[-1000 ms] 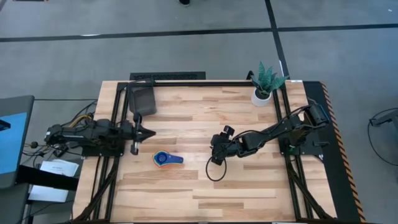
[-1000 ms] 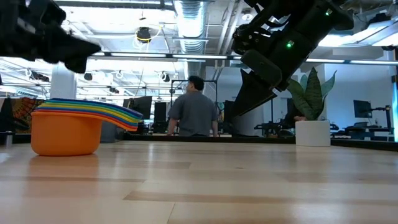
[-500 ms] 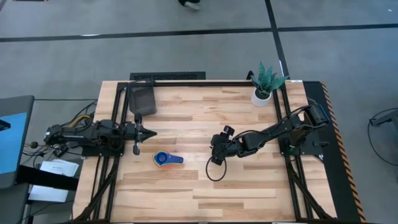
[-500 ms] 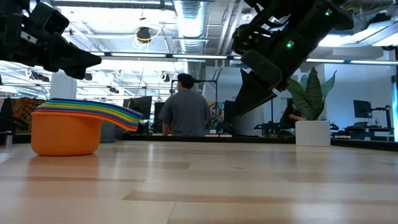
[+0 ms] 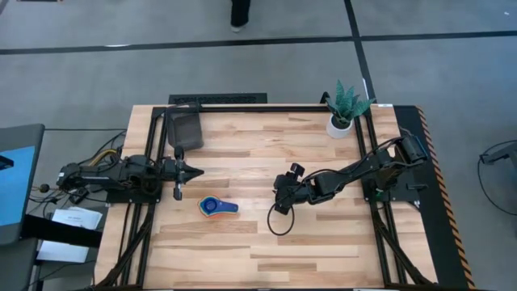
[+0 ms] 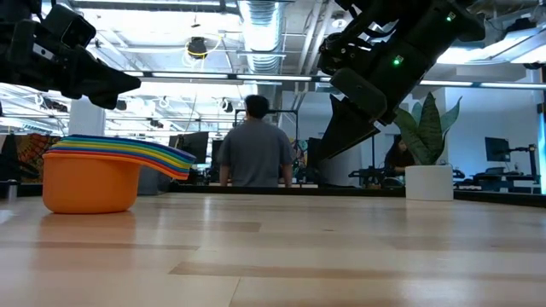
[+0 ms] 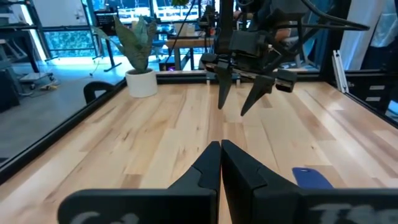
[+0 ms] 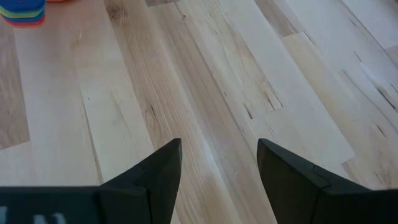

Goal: Nest measuring cups in basket
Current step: Return to Home Position

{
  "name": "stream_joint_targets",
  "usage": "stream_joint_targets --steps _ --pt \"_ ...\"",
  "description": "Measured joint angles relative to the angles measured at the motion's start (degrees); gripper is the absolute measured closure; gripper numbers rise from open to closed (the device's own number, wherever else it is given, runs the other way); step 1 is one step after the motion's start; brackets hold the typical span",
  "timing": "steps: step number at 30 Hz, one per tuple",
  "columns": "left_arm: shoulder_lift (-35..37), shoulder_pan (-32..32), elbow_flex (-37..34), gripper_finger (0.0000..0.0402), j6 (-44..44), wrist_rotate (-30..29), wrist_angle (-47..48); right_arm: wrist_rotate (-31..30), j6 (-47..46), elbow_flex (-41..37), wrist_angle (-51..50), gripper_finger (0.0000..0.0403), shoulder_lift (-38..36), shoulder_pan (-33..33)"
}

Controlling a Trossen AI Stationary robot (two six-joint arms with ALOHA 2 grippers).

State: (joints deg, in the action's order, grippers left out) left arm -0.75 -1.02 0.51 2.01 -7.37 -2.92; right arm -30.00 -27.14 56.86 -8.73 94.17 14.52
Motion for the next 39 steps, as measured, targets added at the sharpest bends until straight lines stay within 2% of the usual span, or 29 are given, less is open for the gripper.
stream_joint_targets --steps 39 --pt "0.0 0.0 -0.13 0.0401 0.47 0.03 0.0 0.0 0.0 0.0 0.0 0.0169 0.0 0.0"
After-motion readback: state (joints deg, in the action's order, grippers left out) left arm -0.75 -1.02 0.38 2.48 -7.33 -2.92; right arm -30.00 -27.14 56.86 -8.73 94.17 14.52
